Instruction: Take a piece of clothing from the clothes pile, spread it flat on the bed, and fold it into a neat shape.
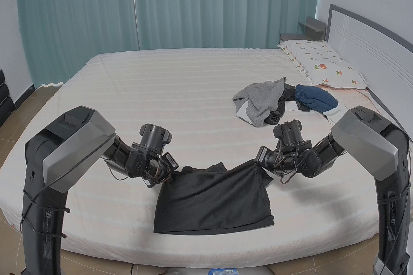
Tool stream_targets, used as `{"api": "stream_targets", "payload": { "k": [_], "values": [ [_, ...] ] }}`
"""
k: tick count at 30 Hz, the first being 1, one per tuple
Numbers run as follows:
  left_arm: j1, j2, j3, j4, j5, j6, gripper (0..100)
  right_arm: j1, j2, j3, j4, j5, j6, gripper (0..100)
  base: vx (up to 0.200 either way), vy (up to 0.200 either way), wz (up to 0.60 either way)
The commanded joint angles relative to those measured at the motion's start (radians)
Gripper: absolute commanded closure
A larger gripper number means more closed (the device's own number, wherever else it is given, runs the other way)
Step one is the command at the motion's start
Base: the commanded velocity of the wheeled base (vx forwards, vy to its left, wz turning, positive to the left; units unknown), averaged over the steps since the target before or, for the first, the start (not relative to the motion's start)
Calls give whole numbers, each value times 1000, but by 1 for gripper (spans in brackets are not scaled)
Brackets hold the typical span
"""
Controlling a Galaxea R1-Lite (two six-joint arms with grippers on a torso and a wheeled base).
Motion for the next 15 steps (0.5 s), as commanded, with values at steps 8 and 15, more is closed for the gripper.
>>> {"api": "stream_targets", "payload": {
  "k": [8,15],
  "values": [
    [28,-20,40,-3,4,-8,100,2,39,-48,1,-1,11,100,0,0,0],
    [40,-18,43,-3,2,-10,100,-1,40,-43,9,-9,11,100,0,0,0]
  ]
}}
